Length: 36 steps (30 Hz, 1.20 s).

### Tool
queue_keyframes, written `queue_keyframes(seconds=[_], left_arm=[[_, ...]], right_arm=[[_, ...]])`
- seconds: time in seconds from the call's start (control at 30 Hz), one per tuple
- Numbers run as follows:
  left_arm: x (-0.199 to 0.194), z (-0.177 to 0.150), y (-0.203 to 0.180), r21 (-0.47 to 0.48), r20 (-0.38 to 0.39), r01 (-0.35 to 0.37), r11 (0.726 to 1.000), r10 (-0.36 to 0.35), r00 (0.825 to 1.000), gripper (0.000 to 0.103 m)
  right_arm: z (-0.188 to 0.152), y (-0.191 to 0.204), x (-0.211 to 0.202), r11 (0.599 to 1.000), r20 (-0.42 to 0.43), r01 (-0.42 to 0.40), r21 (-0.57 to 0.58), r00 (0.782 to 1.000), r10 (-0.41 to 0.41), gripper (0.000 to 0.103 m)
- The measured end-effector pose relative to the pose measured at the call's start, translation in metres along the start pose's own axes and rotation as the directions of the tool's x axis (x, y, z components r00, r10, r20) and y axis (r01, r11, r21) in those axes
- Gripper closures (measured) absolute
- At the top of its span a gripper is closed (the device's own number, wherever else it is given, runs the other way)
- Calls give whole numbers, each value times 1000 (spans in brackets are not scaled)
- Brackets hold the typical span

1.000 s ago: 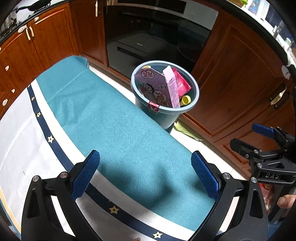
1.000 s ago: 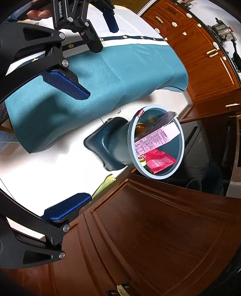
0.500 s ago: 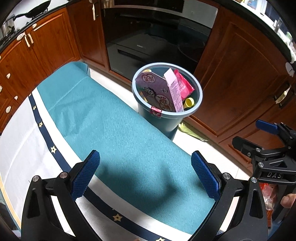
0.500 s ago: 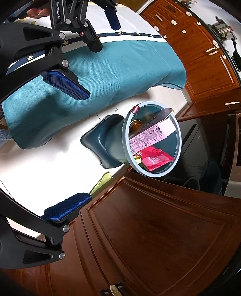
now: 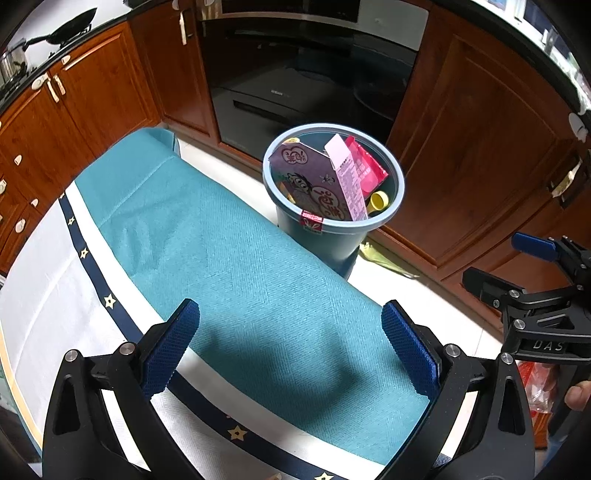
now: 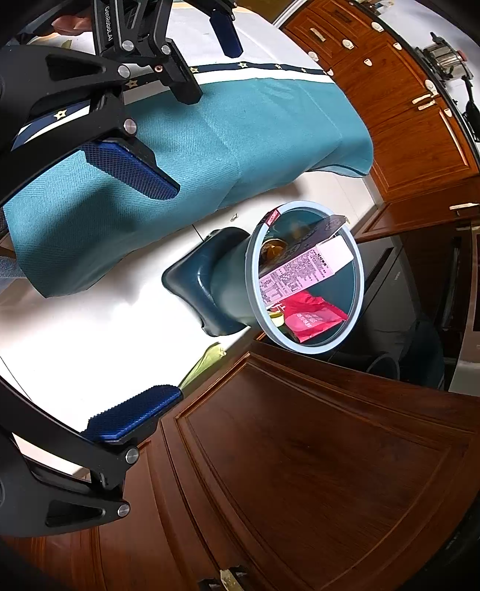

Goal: Collect trash

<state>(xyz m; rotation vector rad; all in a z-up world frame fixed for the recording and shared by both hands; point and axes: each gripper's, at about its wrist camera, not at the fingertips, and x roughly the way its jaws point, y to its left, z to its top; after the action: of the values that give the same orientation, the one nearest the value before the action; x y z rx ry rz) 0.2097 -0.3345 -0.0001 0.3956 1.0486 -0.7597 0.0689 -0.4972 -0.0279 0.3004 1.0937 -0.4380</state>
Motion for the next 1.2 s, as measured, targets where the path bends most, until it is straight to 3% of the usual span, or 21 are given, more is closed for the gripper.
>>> queue_keyframes(seconds=[1.2], left_arm=[[-1, -2, 0, 9, -4, -1, 1000, 1, 1000, 4]], right_arm=[[1, 5, 1, 1000, -6, 4, -16, 1000, -4, 7]])
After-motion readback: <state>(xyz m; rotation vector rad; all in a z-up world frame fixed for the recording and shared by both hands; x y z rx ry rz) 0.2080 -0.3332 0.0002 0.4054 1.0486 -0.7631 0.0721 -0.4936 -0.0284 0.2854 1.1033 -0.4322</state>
